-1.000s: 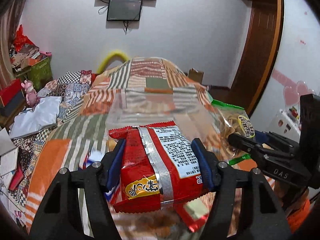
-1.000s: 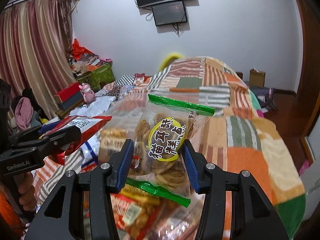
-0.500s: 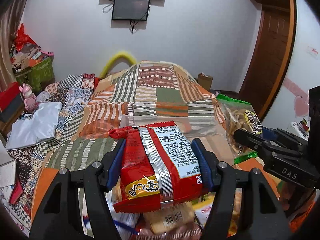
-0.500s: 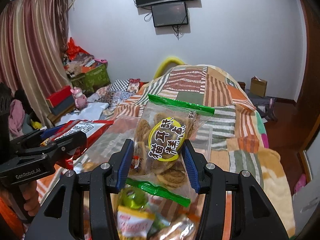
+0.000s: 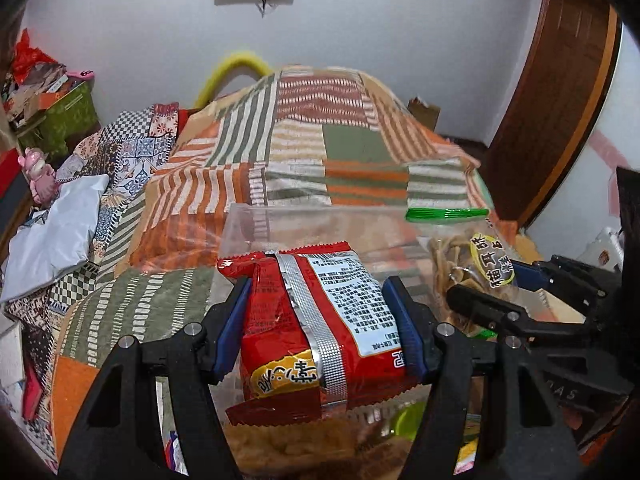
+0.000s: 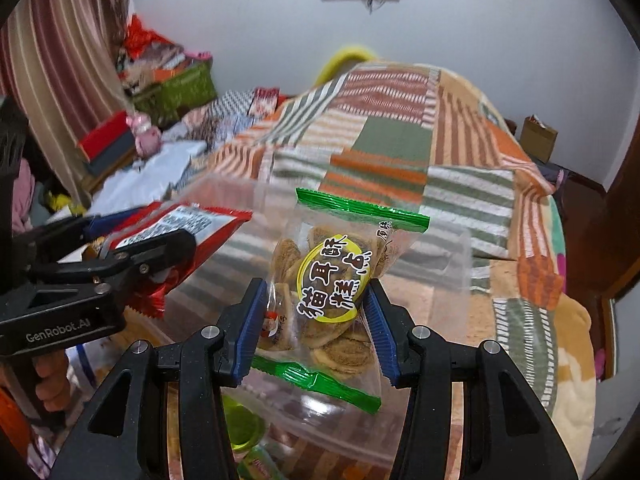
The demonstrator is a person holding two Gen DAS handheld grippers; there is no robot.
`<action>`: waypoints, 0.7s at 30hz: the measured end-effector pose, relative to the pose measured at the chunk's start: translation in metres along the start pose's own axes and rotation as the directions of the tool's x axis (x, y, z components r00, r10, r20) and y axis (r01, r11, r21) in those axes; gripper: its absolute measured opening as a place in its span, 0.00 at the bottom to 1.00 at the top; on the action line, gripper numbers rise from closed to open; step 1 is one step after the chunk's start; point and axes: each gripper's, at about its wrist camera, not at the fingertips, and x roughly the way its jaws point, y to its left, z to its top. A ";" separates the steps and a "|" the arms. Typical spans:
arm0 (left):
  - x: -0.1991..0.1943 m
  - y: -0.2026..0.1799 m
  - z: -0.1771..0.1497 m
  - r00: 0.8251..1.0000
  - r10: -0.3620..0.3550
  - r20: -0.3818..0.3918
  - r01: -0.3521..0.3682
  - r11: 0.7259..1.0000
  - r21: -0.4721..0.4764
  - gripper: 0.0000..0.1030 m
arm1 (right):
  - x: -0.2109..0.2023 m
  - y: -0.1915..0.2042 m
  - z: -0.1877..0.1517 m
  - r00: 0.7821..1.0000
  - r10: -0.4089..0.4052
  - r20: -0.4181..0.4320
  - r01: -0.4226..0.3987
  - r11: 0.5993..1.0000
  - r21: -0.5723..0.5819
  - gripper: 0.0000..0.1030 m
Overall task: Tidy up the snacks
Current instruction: 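Lower red chip bag into clear box with left tool while right tool drops zip bag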
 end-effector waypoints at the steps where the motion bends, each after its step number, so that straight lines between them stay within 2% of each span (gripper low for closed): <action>1: 0.002 -0.003 0.000 1.000 0.007 0.000 -0.007 1.000 0.020 0.63 | 0.002 0.001 0.000 1.000 0.001 -0.010 -0.001 1.000 -0.003 0.45; 5: 0.012 -0.007 -0.002 1.000 0.013 -0.026 -0.012 0.999 0.045 0.63 | 0.009 -0.003 -0.002 0.999 -0.006 -0.041 0.006 1.000 -0.004 0.45; 8: 0.018 -0.004 -0.003 0.998 0.007 -0.055 -0.006 1.000 0.021 0.63 | 0.010 -0.004 -0.003 0.998 0.000 -0.060 0.000 1.000 0.011 0.46; 12: 0.019 0.001 -0.006 0.997 -0.017 -0.082 0.015 1.000 -0.020 0.63 | -0.003 -0.004 -0.003 0.999 0.002 -0.037 -0.002 1.000 0.012 0.47; 18: -0.013 0.000 -0.005 0.999 -0.030 -0.033 0.029 1.000 -0.011 0.65 | -0.033 -0.003 -0.003 0.999 -0.021 0.027 0.021 1.000 0.012 0.52; 21: -0.037 -0.001 -0.007 1.000 -0.025 0.009 0.025 1.000 -0.004 0.70 | -0.051 -0.002 -0.006 0.997 -0.034 0.062 0.033 0.999 0.010 0.52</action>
